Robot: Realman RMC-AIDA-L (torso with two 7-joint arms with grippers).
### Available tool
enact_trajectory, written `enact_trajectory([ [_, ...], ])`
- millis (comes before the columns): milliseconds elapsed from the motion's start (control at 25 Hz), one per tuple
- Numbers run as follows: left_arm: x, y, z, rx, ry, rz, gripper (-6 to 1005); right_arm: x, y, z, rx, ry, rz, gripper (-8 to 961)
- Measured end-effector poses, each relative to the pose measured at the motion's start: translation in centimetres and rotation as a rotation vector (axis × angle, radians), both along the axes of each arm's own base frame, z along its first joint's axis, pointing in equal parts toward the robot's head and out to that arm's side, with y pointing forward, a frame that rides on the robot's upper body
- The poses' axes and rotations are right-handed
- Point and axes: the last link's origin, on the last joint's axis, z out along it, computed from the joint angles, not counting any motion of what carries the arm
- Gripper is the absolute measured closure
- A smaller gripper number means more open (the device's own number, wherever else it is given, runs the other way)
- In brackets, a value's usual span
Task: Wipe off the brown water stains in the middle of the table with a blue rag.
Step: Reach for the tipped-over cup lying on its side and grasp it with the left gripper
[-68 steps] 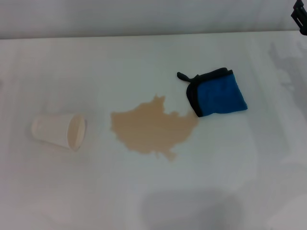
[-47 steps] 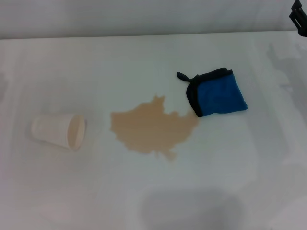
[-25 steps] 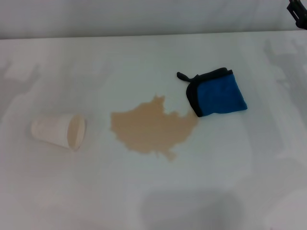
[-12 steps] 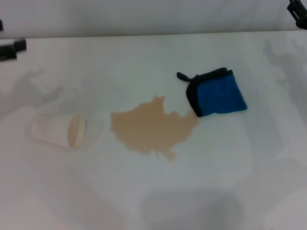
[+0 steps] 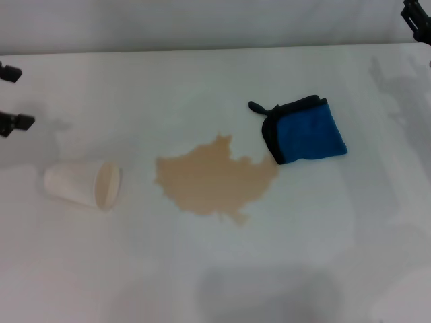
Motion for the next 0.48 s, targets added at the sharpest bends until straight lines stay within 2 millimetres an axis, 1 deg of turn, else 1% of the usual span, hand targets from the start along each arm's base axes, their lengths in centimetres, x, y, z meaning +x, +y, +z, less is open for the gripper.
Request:
enact_trajectory([
  [80,0.9,0.0,0.2,-0.047,0.086,-0.013,116,0.1,-0.1,0.0,0.0,0.0,-0.002,95],
  [120,1.6,0.3,0.0,-0.065,0.164,-0.021,116,0.1,-0.2,0.0,0.001,0.0,0.0,95],
  [200,1.9,0.4,-0.1,-0.064,0.197,-0.027,116,0.1,-0.2,0.0,0.001,0.001,0.0,95],
  [320,2.7,0.8,-1.4,-0.076,0.327,-0.055,116,0.0,-0.1,0.0,0.001,0.009,0.001,95],
  [360,2.9,0.9,-1.8,-0.087,0.356,-0.062,116,0.0,-0.1,-0.1,0.0,0.016,0.002,95],
  [400,2.9,0.9,-1.8,-0.087,0.356,-0.062,117,0.0,-0.1,-0.1,-0.001,0.028,0.001,95],
  [480,3.5,1.1,-3.1,-0.111,0.44,-0.08,117,0.0,-0.1,-0.1,-0.001,0.049,0.001,96],
])
